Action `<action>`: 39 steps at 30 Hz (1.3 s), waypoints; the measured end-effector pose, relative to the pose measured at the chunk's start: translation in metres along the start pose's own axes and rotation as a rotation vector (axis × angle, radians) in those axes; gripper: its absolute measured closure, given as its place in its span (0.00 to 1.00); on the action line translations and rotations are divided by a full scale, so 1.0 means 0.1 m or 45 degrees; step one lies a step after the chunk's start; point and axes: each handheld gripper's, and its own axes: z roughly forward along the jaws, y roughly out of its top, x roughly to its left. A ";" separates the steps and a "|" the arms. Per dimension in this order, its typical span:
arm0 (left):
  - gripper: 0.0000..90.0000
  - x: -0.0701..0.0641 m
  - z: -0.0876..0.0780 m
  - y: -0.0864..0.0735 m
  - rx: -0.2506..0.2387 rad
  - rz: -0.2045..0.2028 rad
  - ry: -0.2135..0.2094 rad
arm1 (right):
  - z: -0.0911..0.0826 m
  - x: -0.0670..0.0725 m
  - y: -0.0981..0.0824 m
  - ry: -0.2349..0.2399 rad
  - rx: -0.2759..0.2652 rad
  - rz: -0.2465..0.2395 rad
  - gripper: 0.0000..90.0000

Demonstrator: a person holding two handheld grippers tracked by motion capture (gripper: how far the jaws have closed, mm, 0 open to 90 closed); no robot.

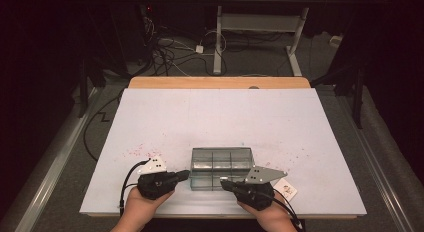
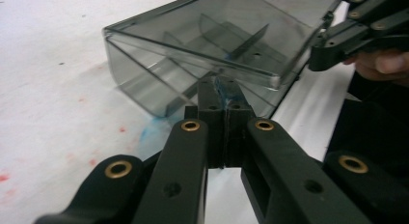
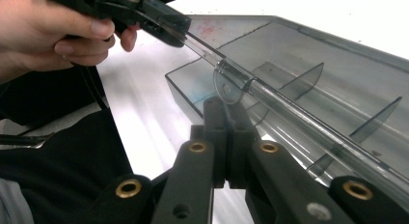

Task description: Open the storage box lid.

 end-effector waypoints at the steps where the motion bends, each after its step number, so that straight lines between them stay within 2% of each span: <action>1: 0.97 -0.01 0.01 0.00 0.002 0.002 -0.003 | 0.00 0.00 0.01 -0.001 -0.004 0.001 1.00; 15: 0.97 -0.04 0.11 0.02 -0.002 0.010 -0.028 | 0.01 0.01 0.02 -0.011 -0.012 -0.013 1.00; 24: 0.97 -0.03 0.14 0.05 -0.004 0.020 -0.029 | -0.03 0.01 -0.01 -0.022 -0.006 0.001 1.00; 39: 0.97 0.07 0.13 0.10 -0.023 0.023 -0.026 | -0.22 -0.07 -0.11 -0.108 -0.018 0.029 1.00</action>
